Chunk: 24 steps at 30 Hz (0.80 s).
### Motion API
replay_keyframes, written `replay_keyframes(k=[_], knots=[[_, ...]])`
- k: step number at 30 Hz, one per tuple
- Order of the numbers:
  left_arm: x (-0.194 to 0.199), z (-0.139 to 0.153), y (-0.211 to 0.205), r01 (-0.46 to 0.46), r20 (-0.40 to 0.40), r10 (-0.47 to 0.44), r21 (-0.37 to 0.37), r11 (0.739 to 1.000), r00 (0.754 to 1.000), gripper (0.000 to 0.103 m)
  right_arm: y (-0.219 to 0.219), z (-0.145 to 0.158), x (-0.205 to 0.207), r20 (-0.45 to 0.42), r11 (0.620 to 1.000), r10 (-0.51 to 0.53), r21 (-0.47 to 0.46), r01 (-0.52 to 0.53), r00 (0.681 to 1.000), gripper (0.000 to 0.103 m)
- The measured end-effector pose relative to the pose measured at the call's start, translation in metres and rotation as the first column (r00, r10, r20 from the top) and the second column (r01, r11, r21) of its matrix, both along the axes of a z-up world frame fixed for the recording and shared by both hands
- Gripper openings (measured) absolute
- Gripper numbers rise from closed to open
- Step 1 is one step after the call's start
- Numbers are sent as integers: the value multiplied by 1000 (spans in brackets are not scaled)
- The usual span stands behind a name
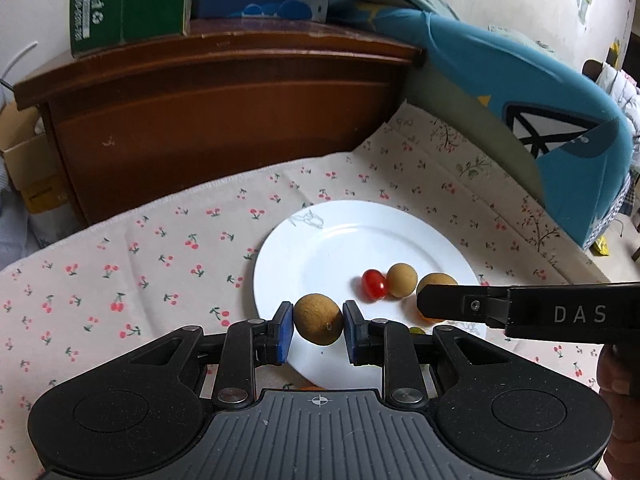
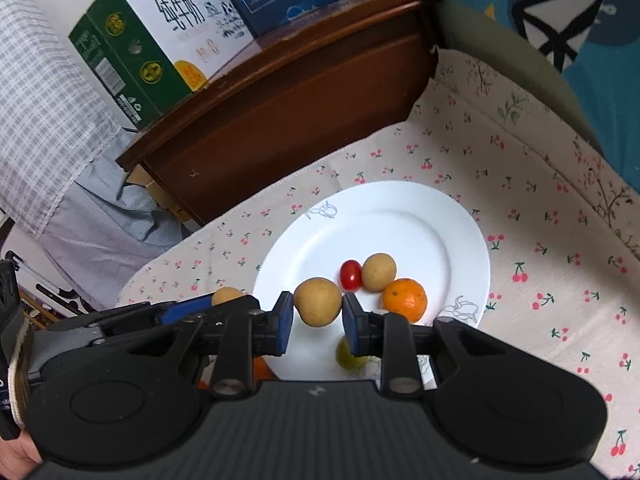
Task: Organize fruits
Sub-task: 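Carry both held fruits up toward the white plate, then lower both fruits onto the plate and open both tools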
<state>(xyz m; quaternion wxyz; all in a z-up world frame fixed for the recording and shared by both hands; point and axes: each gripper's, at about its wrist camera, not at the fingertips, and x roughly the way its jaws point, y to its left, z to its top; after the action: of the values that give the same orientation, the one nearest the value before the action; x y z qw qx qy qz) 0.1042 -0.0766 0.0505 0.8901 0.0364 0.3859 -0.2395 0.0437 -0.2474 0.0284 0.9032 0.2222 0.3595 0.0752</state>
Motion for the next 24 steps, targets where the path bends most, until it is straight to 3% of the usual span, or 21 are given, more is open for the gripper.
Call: replay_keyframes(k=[11,13,16,24], knots=[[13,-8,-5,-26,-36,26,-20,999,999,28,-2,-9,13,-21,999,-31,6,31,999,29],[12,-4,-4,-33,-25,33,-27,999,999,36,-3,-7,12,-12,999,-39,1,39,999,29],[10,5,-4,-65,7,66,-13,998,998,58,-4,-2,10,11,999,-42,-12,42,999,29],[2,33,6,-116,76,116,3,993,990,73,1,10,4,59,999,-10,-45,12,998,30]])
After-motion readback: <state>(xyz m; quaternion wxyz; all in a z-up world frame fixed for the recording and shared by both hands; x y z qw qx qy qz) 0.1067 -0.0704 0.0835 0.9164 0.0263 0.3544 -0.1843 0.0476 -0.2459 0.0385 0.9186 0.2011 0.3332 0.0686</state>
